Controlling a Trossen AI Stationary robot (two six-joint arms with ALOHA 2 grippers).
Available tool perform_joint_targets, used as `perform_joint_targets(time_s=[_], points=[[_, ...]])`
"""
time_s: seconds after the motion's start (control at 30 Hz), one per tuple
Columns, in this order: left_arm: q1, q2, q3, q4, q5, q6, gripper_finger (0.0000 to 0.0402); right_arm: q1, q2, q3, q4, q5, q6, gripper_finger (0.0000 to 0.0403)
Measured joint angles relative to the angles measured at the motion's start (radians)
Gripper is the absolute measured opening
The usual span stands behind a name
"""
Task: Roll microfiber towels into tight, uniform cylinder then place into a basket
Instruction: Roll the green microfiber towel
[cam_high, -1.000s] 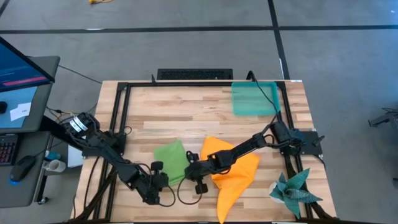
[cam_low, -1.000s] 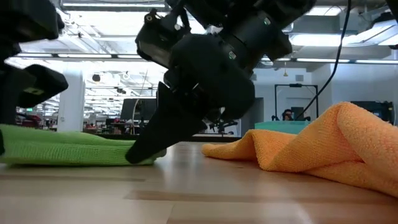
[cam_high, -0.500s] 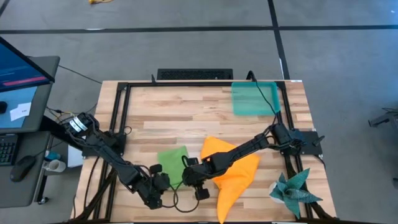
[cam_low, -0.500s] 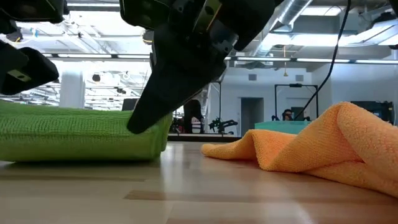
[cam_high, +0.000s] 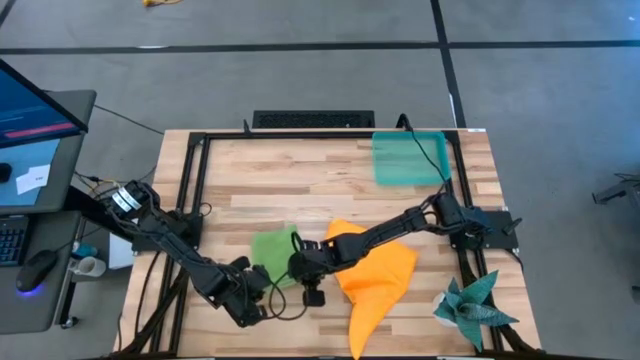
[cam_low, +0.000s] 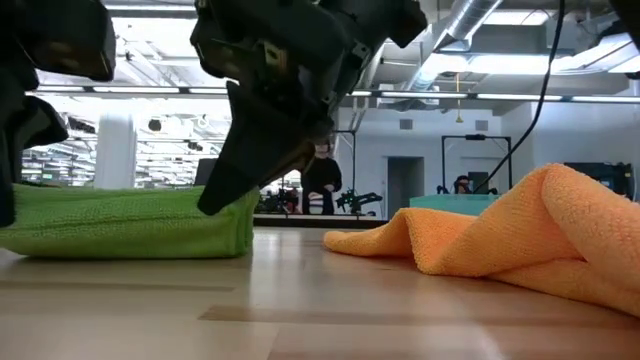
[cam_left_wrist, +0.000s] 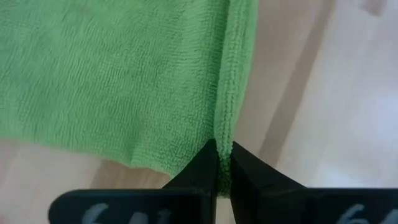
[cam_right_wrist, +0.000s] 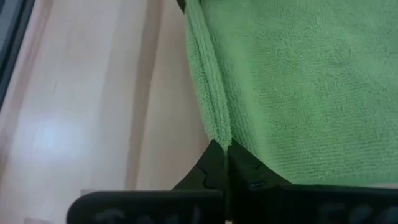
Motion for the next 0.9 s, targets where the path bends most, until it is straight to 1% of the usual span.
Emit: perform_joint_targets(time_s=[0.07, 0.13, 0.2, 0.33, 0.37, 0.4, 0.47, 0.5, 0.57, 0.63, 0.7, 0.83, 0.9], points=[[0.001, 0.000, 0.000, 0.001, 0.006, 0.006, 0.0013, -0.002, 0.000, 0.000, -0.003, -0.005, 0.000, 0.0011], [0.000, 0.000, 0.000, 0.020, 0.020, 0.022, 0.0013, -0.001, 0.000, 0.000, -0.002, -0.039, 0.000, 0.0014], [0.000, 0.000, 0.000, 0.066, 0.058, 0.040, 0.0013, 0.008, 0.000, 0.000, -0.003, -0.089, 0.000, 0.0015], [0.000, 0.000, 0.001, 0.196, 0.148, 0.087, 0.0013, 0.037, -0.003, 0.000, 0.002, -0.224, -0.016, 0.0011], [0.000, 0.000, 0.002, 0.212, 0.157, 0.089, 0.0013, 0.044, -0.004, 0.000, 0.004, -0.232, -0.030, 0.0010], [-0.001, 0.000, 0.002, 0.212, 0.157, 0.088, 0.0013, 0.048, -0.004, 0.000, 0.005, -0.224, -0.039, 0.0010], [0.001, 0.000, -0.005, 0.181, 0.146, 0.061, 0.0013, 0.049, -0.004, 0.000, 0.005, -0.165, -0.035, 0.0012], [0.004, 0.000, -0.012, 0.159, 0.137, 0.032, 0.0013, 0.043, -0.004, 0.000, 0.006, -0.131, -0.017, 0.0013], [0.011, 0.000, -0.032, 0.122, 0.116, -0.031, 0.0013, 0.023, 0.007, 0.002, 0.009, -0.106, 0.028, 0.0014], [0.020, 0.001, -0.052, 0.109, 0.100, -0.068, 0.0013, 0.003, 0.018, 0.000, 0.008, -0.102, 0.051, 0.0013], [0.033, 0.001, -0.069, 0.110, 0.100, -0.074, 0.0013, -0.008, 0.017, 0.000, 0.006, -0.101, 0.065, 0.0011], [0.047, 0.001, -0.071, 0.125, 0.126, -0.020, 0.0013, -0.010, 0.016, -0.001, 0.005, -0.106, 0.066, 0.0013], [0.049, 0.001, -0.072, 0.159, 0.152, 0.007, 0.0013, -0.005, 0.016, 0.000, 0.004, -0.153, 0.067, 0.0014]])
